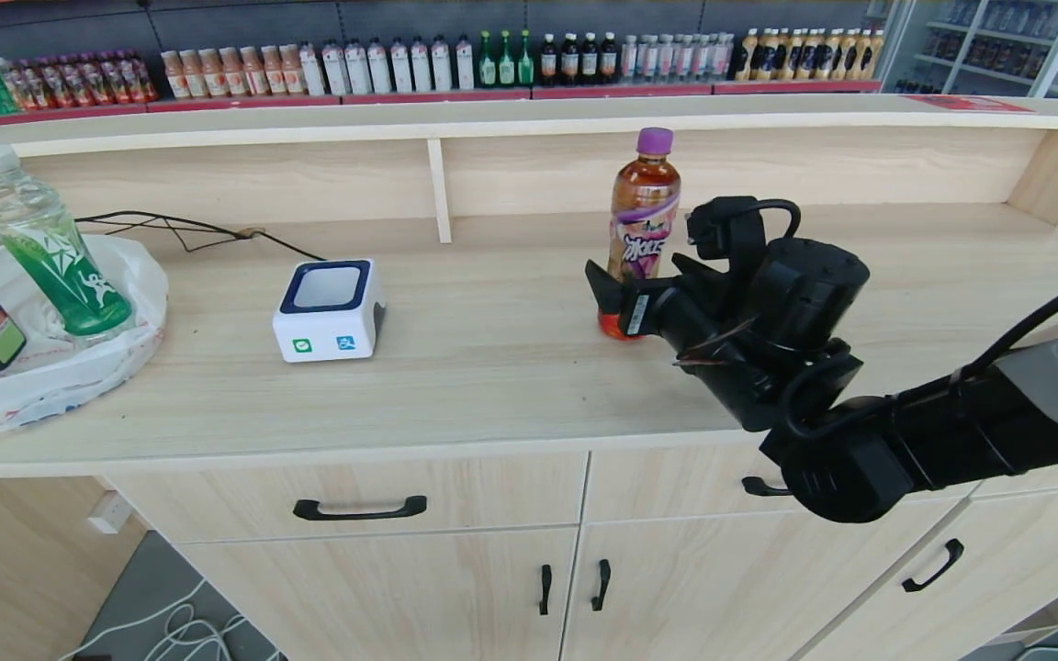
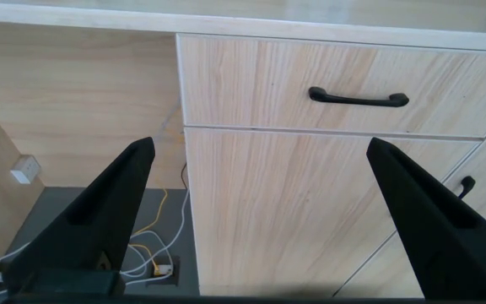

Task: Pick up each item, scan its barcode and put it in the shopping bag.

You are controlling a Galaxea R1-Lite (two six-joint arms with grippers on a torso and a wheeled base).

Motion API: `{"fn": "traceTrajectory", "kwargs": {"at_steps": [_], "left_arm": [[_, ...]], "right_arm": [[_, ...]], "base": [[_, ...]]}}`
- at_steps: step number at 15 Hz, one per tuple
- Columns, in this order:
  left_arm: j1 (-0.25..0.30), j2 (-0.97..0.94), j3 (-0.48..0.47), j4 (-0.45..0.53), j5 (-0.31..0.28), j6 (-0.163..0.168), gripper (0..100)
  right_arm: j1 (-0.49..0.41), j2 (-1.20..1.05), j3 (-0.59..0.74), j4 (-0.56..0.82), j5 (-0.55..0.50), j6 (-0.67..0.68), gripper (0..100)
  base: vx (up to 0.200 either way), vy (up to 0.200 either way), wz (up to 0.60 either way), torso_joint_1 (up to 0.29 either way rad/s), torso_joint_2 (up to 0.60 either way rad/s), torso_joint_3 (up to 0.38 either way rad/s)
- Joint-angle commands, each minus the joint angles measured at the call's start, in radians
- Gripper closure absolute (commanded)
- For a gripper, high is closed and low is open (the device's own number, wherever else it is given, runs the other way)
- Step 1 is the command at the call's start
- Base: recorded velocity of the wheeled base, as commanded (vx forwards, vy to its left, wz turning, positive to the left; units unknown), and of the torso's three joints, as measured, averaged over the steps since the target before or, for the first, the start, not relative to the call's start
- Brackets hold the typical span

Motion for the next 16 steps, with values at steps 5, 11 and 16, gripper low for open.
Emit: {"fn": "traceTrajectory", "kwargs": {"at_steps": [5,11,16], "left_arm": [[0.0,0.0,0.0,0.0,0.0,0.0,0],[0.0,0.0,0.0,0.0,0.0,0.0,0],[0.0,0.0,0.0,0.0,0.0,0.0,0]], "right_arm": [[0.001,0.082,-0.176,0.071,0.002,0.004,0],[-0.005,0.142,-0.291,0.123,0.006,0.009,0],[-0.012,0.142,-0.294,0.123,0.006,0.013,0]], "base": [[0.0,0.0,0.0,0.0,0.0,0.0],[0.0,0.0,0.0,0.0,0.0,0.0],[0.0,0.0,0.0,0.0,0.0,0.0]]}}
